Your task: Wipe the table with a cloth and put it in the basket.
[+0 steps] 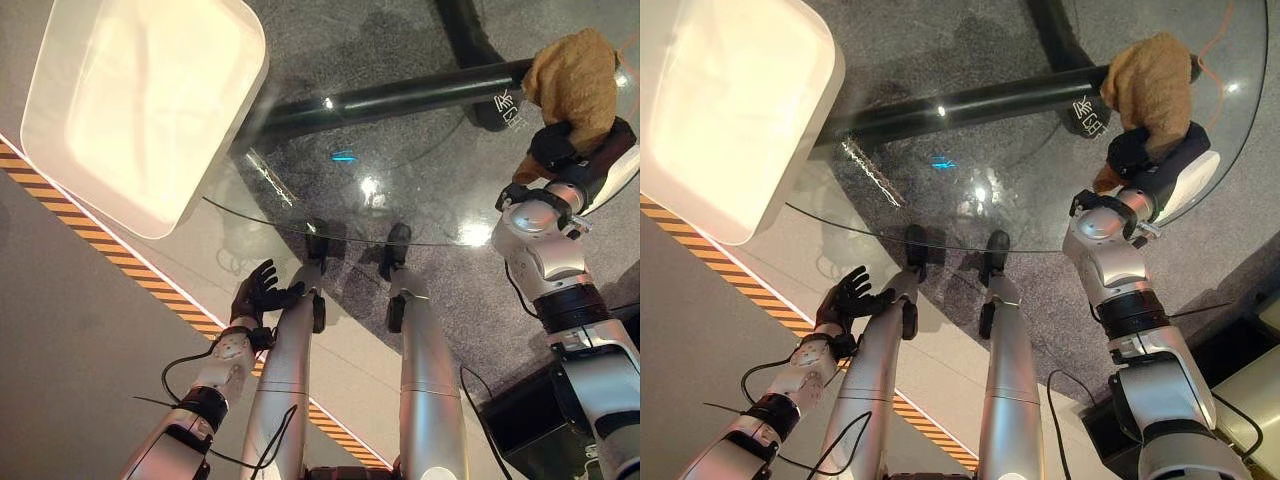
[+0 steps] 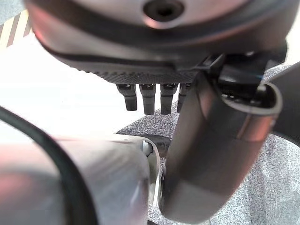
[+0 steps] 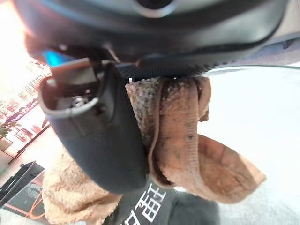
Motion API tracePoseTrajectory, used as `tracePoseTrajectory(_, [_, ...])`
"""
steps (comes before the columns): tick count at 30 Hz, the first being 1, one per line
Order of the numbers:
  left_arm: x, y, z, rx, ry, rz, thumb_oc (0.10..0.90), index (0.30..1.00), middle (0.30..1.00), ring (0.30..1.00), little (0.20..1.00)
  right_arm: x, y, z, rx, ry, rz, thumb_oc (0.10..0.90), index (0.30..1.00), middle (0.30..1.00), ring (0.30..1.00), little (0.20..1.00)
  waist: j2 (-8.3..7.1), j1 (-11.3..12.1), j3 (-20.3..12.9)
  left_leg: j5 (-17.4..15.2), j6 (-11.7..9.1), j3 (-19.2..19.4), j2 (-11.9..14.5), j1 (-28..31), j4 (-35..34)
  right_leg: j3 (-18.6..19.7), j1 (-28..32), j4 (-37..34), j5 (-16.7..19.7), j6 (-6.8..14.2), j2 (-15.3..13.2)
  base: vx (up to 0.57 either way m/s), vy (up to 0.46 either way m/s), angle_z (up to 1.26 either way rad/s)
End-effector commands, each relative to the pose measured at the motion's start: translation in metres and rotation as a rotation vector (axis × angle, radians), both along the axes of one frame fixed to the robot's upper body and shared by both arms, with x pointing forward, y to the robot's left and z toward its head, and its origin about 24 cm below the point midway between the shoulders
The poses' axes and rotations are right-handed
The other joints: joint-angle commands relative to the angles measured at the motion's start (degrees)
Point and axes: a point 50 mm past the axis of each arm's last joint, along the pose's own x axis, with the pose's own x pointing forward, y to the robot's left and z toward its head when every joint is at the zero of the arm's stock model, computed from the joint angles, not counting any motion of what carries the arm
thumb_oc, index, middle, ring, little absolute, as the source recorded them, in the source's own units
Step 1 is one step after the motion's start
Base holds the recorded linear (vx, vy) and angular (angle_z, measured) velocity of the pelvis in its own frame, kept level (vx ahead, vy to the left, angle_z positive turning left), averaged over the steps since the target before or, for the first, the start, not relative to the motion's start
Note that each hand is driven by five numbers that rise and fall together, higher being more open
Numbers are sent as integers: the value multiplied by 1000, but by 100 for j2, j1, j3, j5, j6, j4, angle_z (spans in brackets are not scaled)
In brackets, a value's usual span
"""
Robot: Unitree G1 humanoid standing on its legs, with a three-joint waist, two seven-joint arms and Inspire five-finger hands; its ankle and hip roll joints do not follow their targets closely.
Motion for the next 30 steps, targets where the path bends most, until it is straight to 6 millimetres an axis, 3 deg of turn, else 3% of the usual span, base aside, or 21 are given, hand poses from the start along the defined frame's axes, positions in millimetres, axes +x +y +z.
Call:
tracePoseTrajectory(1, [-51, -9, -53, -12, 219, 4, 800, 900, 900, 900, 900, -22, 0, 56, -164, -264, -23, 100, 300, 300, 300, 200, 211, 155, -112, -524, 68, 56, -237, 337, -70, -95, 38, -333, 371, 93, 363, 0, 0, 0])
tracePoseTrajectory(4, [-51, -12, -54, -14, 223, -3, 800, 900, 900, 900, 900, -20, 28, 70, -354, -275, 143, 100, 300, 300, 300, 200, 228, 195, -112, -493, 56, 40, -277, 333, -89, -125, 24, -305, 333, 84, 338, -2, 10, 0])
tracePoseTrajectory(8, [-53, -13, -56, -5, 226, -18, 800, 900, 900, 900, 900, -15, 57, 76, -470, -236, 297, 100, 300, 300, 300, 200, 242, 279, -112, -462, 33, 35, -282, 333, -109, -194, 29, -270, 273, 67, 290, -5, 6, 2])
tracePoseTrajectory(12, [-53, -12, -56, -2, 225, -21, 800, 900, 900, 900, 900, -11, 74, 75, -552, -189, 396, 100, 300, 300, 300, 200, 255, 318, -112, -437, 25, 30, -293, 339, -131, -227, 34, -264, 257, 58, 277, -4, 10, 6])
tracePoseTrajectory(13, [-51, -12, -55, -2, 214, -24, 800, 900, 900, 900, 900, -9, 88, 69, -585, -150, 473, 100, 300, 300, 300, 200, 262, 357, -112, -407, 27, 35, -290, 356, -175, -260, 49, -273, 243, 44, 265, -10, 12, 14])
tracePoseTrajectory(16, [-50, -12, -53, 0, 203, -33, 800, 900, 900, 900, 900, -5, 104, 60, -631, -101, 575, 100, 300, 300, 300, 200, 277, 400, -112, -376, 27, 41, -299, 385, -217, -310, 83, -277, 223, 32, 248, -9, 13, 13])
tracePoseTrajectory(24, [-50, -11, -54, 15, 212, -46, 800, 900, 900, 900, 900, 3, 126, 40, -735, 67, 731, 100, 300, 300, 300, 200, 292, 492, -112, -341, 12, 28, -309, 378, -216, -389, 99, -242, 212, 28, 198, 6, 3, 5])
tracePoseTrajectory(25, [-58, -10, -59, 17, 234, -49, 800, 900, 900, 900, 900, 3, 127, 29, -735, 101, 755, 100, 300, 300, 300, 200, 295, 513, -112, -514, -8, 5, -304, 599, -195, -363, 297, -186, 52, 75, 208, 46, -17, 4])
tracePoseTrajectory(29, [-57, -9, -58, 20, 221, -55, 800, 900, 900, 900, 900, 3, 136, 21, -782, 152, 856, 100, 300, 300, 300, 200, 284, 526, -112, -503, -10, 4, -311, 598, -210, -383, 303, -210, 66, 77, 211, -1, -8, 4])
tracePoseTrajectory(30, [-50, -9, -53, 20, 198, -53, 800, 900, 900, 900, 900, 4, 136, 29, -795, 134, 850, 100, 300, 300, 300, 200, 277, 512, -112, -331, 13, 23, -316, 386, -240, -421, 118, -278, 229, 34, 198, -44, -9, 3])
